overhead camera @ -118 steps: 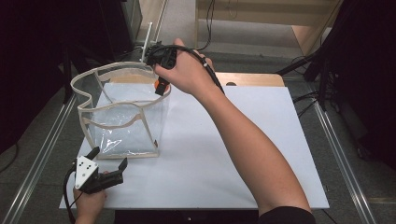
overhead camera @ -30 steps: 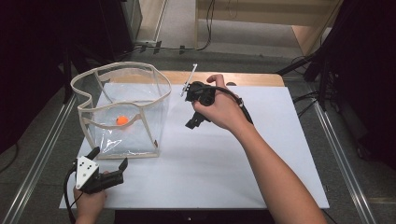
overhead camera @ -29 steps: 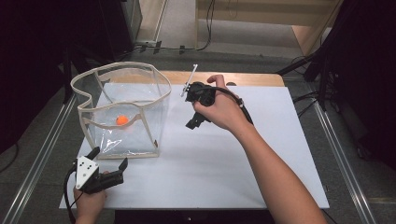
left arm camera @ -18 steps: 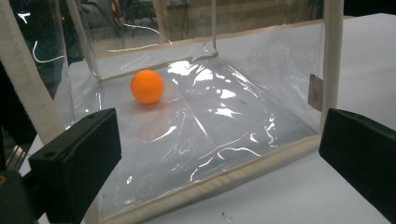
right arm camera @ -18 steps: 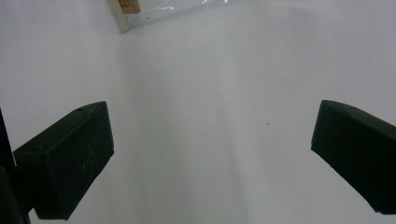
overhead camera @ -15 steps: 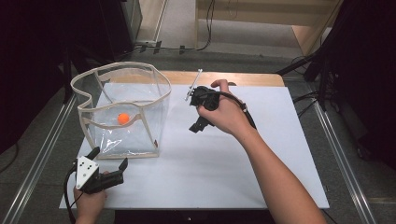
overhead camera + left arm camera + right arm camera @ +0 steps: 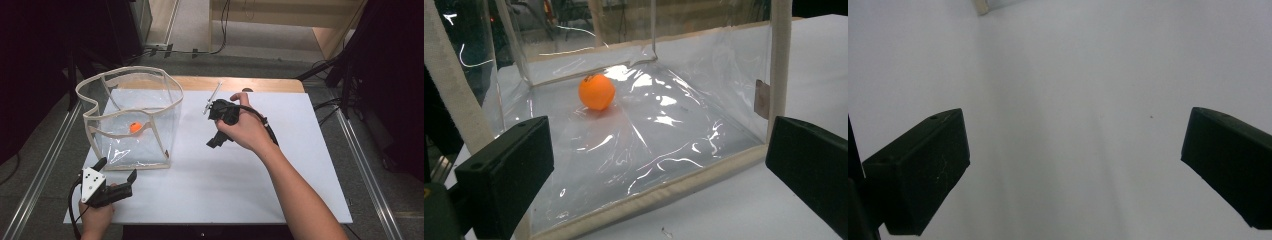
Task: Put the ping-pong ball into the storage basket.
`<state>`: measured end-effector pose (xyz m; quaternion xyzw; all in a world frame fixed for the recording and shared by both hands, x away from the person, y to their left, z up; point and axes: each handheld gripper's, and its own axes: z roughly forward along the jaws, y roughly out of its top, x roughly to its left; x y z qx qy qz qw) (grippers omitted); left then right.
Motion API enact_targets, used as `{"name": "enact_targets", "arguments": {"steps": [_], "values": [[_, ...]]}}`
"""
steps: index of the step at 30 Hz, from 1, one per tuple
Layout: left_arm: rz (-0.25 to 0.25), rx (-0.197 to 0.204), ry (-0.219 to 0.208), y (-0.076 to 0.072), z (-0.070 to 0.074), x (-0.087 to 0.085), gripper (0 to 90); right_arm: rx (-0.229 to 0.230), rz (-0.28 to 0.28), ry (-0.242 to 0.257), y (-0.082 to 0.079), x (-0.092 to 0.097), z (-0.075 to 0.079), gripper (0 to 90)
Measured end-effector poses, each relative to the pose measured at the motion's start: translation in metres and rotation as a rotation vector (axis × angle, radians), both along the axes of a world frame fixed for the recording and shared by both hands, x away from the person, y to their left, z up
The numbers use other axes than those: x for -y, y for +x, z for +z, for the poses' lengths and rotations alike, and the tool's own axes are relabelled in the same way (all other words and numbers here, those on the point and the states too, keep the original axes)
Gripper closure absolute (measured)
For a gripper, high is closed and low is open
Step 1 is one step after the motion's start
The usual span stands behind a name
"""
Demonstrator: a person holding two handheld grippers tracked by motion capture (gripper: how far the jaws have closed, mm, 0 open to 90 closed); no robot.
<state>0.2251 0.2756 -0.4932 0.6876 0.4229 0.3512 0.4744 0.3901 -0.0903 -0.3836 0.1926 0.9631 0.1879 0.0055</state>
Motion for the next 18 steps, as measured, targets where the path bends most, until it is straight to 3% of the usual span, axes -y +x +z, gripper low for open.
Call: {"name": "enact_targets", "arguments": {"steps": [18], "values": [[-0.001, 0.000, 0.002, 0.000, 0.000, 0.000, 0.0, 0.010, -0.021, 0.011, -0.014, 0.021, -0.016, 0.0]]}}
